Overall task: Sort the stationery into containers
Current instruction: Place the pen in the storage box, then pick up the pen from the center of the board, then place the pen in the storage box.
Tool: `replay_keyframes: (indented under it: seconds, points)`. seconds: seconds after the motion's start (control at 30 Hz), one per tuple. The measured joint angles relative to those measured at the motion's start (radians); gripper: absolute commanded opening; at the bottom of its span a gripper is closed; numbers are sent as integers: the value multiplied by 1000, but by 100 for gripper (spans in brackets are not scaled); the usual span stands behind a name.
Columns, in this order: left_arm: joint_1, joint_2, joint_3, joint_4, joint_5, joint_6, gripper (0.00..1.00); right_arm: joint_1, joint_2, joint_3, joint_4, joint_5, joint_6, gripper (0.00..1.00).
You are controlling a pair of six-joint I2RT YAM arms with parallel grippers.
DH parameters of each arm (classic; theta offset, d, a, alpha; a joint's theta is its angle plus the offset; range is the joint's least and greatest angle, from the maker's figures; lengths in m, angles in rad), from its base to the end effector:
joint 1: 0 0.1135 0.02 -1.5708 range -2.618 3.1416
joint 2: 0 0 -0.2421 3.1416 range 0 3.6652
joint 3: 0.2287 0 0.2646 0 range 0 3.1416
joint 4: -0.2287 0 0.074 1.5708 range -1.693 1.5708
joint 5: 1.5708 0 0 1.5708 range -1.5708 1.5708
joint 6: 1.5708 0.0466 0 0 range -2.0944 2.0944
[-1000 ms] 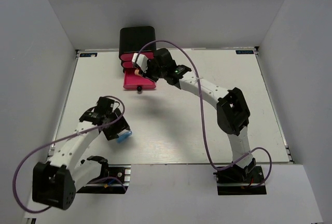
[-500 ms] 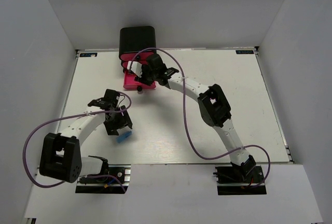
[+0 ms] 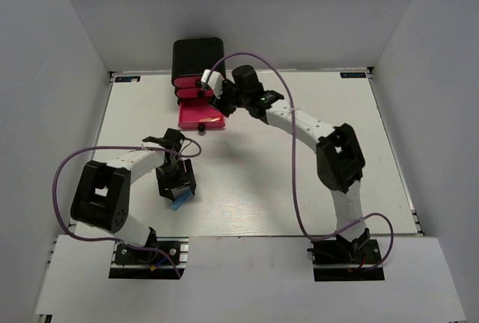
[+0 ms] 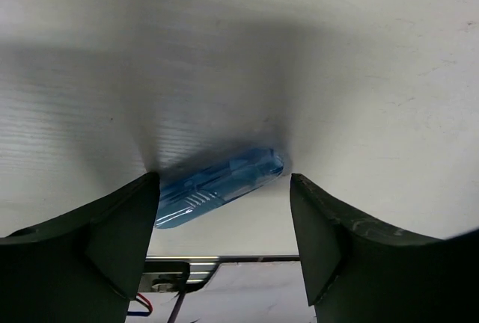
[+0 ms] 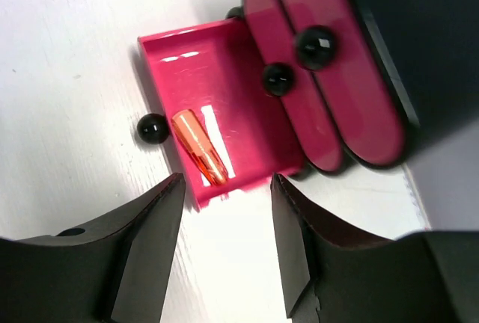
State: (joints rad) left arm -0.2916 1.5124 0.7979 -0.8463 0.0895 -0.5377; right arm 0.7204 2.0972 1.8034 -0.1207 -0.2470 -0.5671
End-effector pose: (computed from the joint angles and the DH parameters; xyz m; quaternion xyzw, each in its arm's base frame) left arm 0.2297 -0.0733 0.1112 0.1224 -0.9915 0.0430 0.0135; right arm 0.3794 0.3481 0.2576 -0.5527 0.6244 0.1444 0.5328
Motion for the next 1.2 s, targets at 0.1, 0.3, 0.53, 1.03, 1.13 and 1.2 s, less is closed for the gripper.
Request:
replay_keyframes:
  seconds: [0.1,0.3,0.53,1.03,1.13,1.2]
  points:
    - [-13,32,24,-13,-3,18,80,-27,-105,-94,27,-23,36,57]
    - [-48,95,69,-55,-25,42,68,-62,-234,-246,60,-53,87,57]
    - [-115,173,122,-118,-22,54,35,-88,-322,-375,77,-95,145,57]
    - [-80,179,323,159,79,-208,13,-153,-622,-719,126,-174,171,0]
    - [-53,167,361,313,91,-359,6,-166,-689,-808,128,-187,170,0]
    - [-34,166,364,419,95,-465,4,-175,-731,-863,126,-190,167,0]
